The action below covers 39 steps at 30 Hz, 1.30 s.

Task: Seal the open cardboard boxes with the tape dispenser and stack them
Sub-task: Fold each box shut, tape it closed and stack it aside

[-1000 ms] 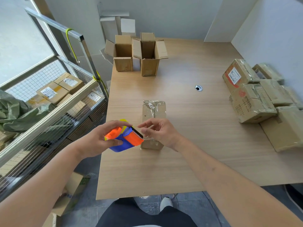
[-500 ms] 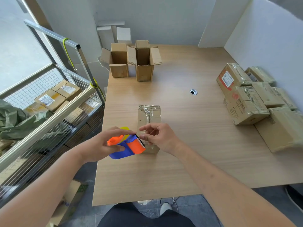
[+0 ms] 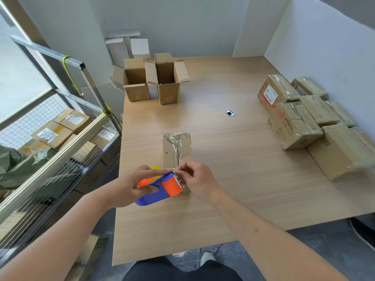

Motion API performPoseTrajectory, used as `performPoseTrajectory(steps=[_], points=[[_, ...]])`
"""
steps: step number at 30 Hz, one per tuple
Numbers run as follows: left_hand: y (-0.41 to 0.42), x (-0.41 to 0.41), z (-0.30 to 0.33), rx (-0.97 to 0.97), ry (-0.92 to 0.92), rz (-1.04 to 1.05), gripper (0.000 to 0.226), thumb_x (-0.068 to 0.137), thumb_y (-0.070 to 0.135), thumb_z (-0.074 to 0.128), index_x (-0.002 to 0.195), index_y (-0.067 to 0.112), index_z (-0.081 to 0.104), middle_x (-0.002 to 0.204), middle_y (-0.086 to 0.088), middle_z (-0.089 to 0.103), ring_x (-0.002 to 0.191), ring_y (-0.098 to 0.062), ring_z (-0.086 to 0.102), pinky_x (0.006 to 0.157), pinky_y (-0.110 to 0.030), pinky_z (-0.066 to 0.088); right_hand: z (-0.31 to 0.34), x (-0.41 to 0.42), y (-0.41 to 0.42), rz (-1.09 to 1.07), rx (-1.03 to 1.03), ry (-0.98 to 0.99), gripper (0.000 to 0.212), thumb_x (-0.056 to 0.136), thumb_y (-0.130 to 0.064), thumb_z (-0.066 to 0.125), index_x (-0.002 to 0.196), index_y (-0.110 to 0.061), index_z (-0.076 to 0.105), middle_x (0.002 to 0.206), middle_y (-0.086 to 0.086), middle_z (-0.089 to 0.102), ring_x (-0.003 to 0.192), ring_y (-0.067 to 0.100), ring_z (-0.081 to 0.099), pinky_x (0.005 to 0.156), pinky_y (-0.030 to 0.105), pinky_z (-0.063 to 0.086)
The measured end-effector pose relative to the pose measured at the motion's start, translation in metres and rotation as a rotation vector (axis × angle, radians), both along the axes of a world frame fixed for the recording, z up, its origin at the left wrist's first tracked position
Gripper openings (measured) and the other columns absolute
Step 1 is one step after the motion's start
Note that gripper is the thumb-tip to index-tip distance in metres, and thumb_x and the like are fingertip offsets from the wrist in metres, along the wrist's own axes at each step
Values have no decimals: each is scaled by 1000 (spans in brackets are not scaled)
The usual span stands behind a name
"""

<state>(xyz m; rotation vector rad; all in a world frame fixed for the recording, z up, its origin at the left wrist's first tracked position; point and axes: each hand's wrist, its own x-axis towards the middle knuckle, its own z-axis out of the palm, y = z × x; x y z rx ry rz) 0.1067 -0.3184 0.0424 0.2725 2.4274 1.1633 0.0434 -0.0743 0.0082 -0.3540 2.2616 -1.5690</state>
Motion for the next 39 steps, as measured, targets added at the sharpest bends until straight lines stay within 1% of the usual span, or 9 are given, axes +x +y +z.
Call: performPoseTrajectory(steps=[3, 7, 11, 15, 24, 29, 32, 36, 39], points=[[3, -1, -7, -67, 10, -31, 64, 106, 26, 55, 143, 72, 31, 122, 14, 49, 109, -7, 50, 98, -31, 43, -6, 2, 1, -83, 5, 13, 12, 92, -5, 69, 81, -8, 70, 71, -3, 70, 60, 6, 64, 62, 20, 52], [-3, -3, -13, -135, -28, -68, 64, 109, 29, 47, 144, 75, 20, 124, 16, 46, 109, -5, 49, 95, -25, 39, -17, 8, 5, -173, 8, -16, 13, 91, -7, 70, 78, -11, 69, 71, 5, 71, 62, 19, 69, 67, 35, 59], [-27, -4, -16, -226, -82, -94, 62, 109, 32, 44, 143, 76, 18, 122, 15, 46, 108, -10, 52, 100, -33, 42, -25, 1, 27, -297, 50, -54, 17, 90, -12, 71, 75, -17, 70, 69, -1, 73, 61, 14, 71, 67, 30, 59], [-54, -3, -21, -277, -142, -95, 59, 109, 36, 45, 143, 77, 18, 120, 19, 48, 108, -6, 53, 103, -38, 43, -33, -7, 55, -410, 41, -111, 19, 91, -6, 69, 75, -16, 72, 70, 4, 74, 62, 17, 71, 66, 32, 61], [-53, -24, -36, -395, -200, -115, 55, 109, 39, 43, 143, 75, 19, 114, 13, 49, 98, -10, 54, 92, -32, 46, -60, -7, 53, -436, 74, -216, 17, 93, -3, 67, 79, -10, 71, 73, 8, 74, 65, 20, 72, 63, 29, 60], [-49, -36, -47, -437, -195, -133, 56, 109, 39, 42, 138, 79, 16, 111, 10, 48, 100, -12, 52, 93, -33, 43, -74, -11, 46, -404, 79, -247, 13, 94, -6, 68, 83, -8, 72, 76, 8, 75, 64, 19, 71, 66, 31, 61], [-45, -43, -51, -448, -188, -137, 56, 109, 40, 41, 137, 81, 15, 110, 9, 47, 97, -10, 50, 89, -32, 41, -84, -12, 38, -384, 99, -264, 11, 96, -14, 69, 85, -14, 71, 77, 2, 75, 64, 18, 67, 71, 37, 59], [-42, -48, -53, -457, -192, -155, 57, 109, 39, 41, 137, 81, 15, 110, 7, 47, 96, -10, 49, 90, -33, 39, -96, -3, 25, -340, 158, -183, 8, 103, -23, 55, 107, -24, 62, 87, -7, 68, 75, 18, 63, 77, 42, 54], [-40, -50, -51, -464, -199, -179, 57, 109, 38, 41, 135, 81, 14, 113, 6, 47, 99, -12, 50, 94, -35, 41, -102, 0, 20, -260, 162, -197, 49, 108, -28, 42, 154, -40, 29, 137, -6, 49, 123, 16, 52, 107, 33, 40]])
